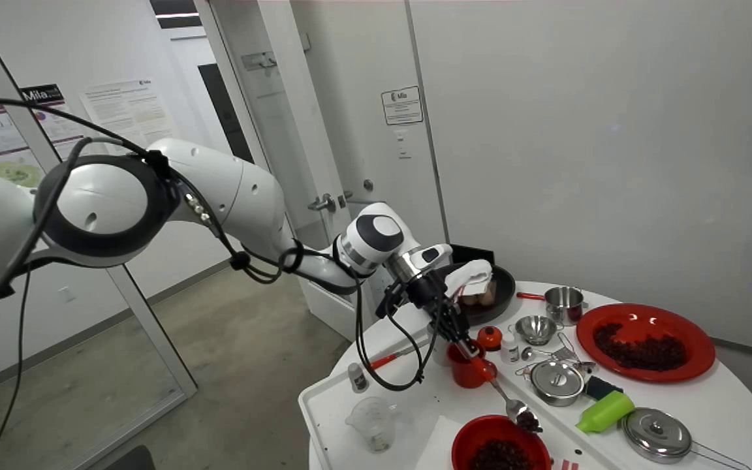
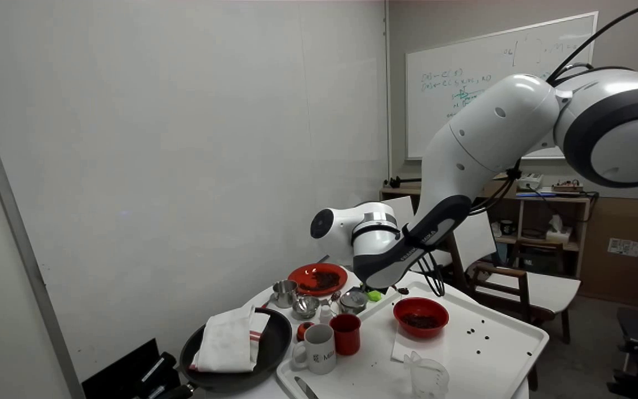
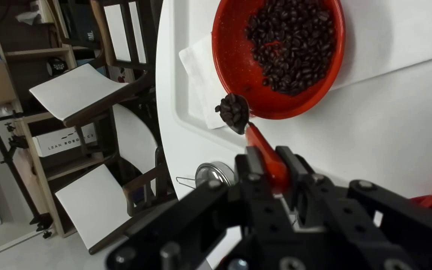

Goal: Move the spoon from the red bowl to the mug

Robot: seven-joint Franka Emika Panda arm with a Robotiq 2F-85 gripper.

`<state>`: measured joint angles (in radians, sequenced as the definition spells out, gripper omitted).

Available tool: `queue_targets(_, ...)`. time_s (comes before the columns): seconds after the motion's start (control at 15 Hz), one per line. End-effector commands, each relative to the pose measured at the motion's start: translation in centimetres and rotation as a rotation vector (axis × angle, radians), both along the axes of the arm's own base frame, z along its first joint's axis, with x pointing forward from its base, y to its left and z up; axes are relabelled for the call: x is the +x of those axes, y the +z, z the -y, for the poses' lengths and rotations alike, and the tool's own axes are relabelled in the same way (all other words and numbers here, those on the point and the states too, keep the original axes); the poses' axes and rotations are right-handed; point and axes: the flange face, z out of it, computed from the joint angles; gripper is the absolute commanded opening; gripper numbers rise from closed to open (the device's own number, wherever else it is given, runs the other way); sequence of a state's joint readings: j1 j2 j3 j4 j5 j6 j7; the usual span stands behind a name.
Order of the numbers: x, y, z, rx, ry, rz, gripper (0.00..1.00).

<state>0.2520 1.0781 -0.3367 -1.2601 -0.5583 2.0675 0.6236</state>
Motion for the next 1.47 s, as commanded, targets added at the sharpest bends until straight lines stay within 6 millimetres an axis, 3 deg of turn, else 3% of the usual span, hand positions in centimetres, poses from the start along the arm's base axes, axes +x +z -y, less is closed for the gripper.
queue_targets(0.0,-1.3,1.2,-0.3,0.014,-0.011,0.016,0.08)
queue_targets(0.73,-3.1,3.0,-1.3,0.135,-0.003,0.019,0.09)
queue_targets(1.4,-4.5,3.7,2.1,0.210,-0.094,0.014,0.09)
